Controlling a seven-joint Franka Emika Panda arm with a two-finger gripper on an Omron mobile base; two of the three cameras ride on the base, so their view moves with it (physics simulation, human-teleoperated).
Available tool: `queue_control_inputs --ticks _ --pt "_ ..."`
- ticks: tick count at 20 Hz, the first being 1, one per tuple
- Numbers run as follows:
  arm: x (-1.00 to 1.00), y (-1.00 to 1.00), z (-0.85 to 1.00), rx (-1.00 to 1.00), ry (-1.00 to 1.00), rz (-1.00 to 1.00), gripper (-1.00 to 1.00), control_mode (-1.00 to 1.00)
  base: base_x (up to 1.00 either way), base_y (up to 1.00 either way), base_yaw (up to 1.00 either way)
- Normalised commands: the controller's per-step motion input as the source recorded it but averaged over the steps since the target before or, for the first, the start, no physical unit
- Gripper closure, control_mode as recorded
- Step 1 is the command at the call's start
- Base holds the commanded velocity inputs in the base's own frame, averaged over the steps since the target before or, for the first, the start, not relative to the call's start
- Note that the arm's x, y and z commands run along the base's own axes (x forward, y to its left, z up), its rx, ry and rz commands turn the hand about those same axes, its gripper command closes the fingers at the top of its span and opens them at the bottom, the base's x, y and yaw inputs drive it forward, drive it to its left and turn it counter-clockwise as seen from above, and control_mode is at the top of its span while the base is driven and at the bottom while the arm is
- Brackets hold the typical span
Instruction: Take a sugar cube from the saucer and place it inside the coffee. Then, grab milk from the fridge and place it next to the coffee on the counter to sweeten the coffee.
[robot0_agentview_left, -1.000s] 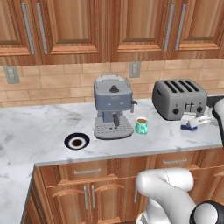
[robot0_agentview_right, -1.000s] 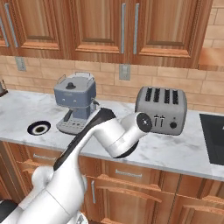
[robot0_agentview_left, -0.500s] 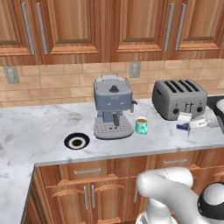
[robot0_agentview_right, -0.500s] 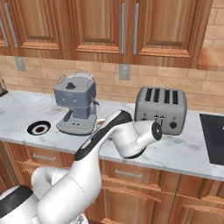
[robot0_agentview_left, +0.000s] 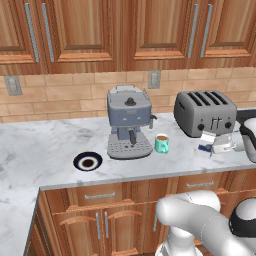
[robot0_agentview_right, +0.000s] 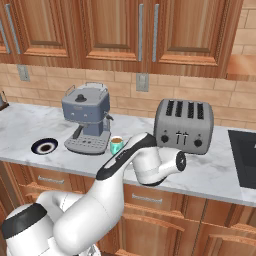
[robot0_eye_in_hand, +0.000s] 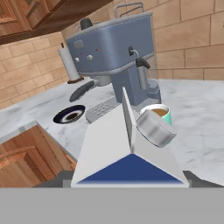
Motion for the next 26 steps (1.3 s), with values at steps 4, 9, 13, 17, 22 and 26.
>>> queue_control_inputs --ticks 4,9,13,17,22,26 --pt "0.14 0.36 -0.16 0.0 -0.16 -0.11 1.0 -1.0 0.0 0.0 0.0" --pt "0.29 0.27 -0.09 0.0 -0.06 -0.09 1.0 -1.0 0.0 0.0 0.0" --pt "0.37 0.12 -0.08 0.0 -0.04 -0.07 1.0 -1.0 0.0 0.0 0.0" --pt "0.36 0.0 -0.17 0.0 0.0 -0.03 1.0 -1.0 0.0 0.0 0.0" --pt "0.17 -0.04 -0.22 0.0 0.0 0.0 1.0 -1.0 0.0 0.0 0.0" --pt "0.09 -0.19 -0.21 0.0 0.0 0.0 1.0 -1.0 0.0 0.0 0.0"
